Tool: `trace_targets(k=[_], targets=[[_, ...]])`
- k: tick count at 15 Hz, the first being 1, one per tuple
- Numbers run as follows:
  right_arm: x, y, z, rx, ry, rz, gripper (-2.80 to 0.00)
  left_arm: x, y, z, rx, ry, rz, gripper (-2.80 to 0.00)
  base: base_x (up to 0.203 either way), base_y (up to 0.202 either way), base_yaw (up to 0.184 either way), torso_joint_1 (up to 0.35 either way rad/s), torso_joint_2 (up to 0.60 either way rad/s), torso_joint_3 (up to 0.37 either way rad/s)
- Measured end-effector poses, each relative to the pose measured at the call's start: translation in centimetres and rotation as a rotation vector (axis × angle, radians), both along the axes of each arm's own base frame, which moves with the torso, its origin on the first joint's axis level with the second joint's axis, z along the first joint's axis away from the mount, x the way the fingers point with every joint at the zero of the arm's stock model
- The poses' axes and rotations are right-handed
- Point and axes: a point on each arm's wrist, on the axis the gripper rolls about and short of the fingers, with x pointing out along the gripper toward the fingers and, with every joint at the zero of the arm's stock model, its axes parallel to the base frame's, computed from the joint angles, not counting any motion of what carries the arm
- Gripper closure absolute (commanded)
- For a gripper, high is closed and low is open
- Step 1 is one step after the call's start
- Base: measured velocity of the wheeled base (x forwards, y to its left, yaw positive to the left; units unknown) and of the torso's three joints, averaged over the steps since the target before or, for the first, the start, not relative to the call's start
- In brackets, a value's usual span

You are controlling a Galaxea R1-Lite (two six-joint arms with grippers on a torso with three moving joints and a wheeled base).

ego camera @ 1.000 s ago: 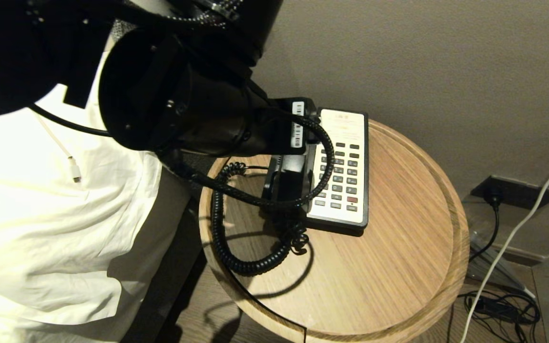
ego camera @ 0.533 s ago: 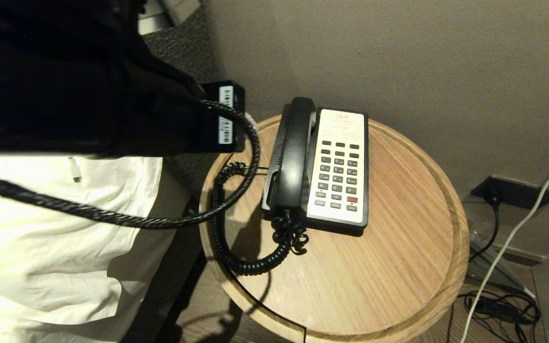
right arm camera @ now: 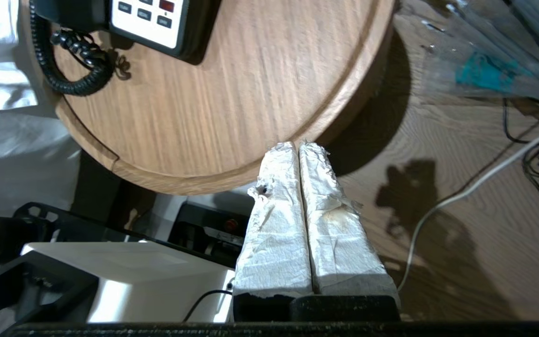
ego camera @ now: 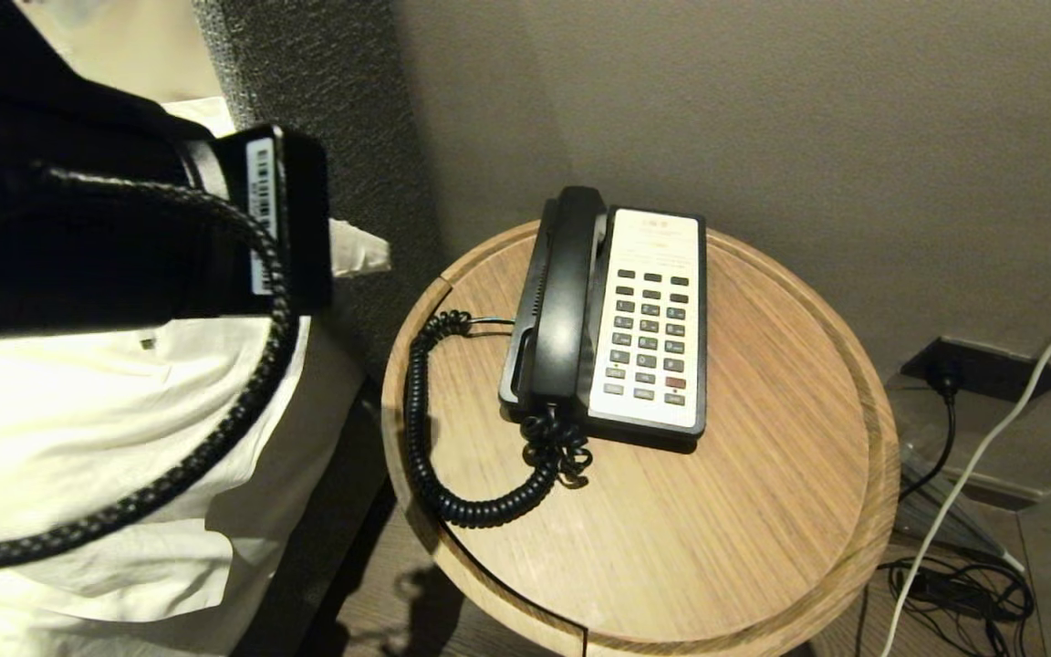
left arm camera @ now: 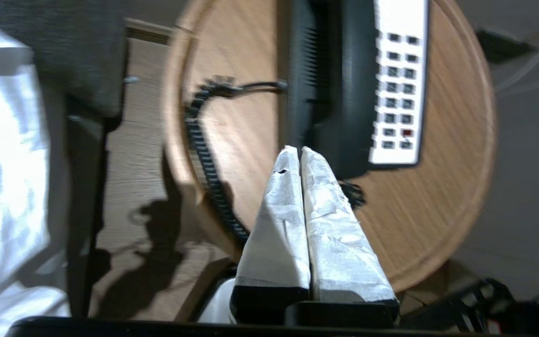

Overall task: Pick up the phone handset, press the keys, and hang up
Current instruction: End the call using the dial pad

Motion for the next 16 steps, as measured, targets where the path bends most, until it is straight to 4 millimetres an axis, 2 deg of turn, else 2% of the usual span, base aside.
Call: trace_targets(k=[7,10,12,16], targets=[[-1.6,-1.7,0.0,0.025,-0.03,-0.006,0.0,1.7,-7.6,-2.6,0.055,0.09,-0.082,0.0,0.0,0.0,0.0,0.0,0.0,0.0],[-1.8,-1.9,0.1,0.036,-0.039,-0.007,0.0,1.7,-10.3,-4.2,0.087,0.148,-0.103,0.0,0.0,0.0,0.0,0.0,0.0,0.0],[-1.9,-2.0,0.0,0.04,-0.041,-0.009,0.0,1.7,-11.3,-5.0,0.106,0.179,-0.115,0.0,0.0,0.0,0.0,0.0,0.0,0.0],[-2.2,-2.3,-0.7,0.031,-0.031,-0.009,0.0,1.6,-11.7,-6.2,0.168,0.217,-0.112,0.0,0.0,0.0,0.0,0.0,0.0,0.0]])
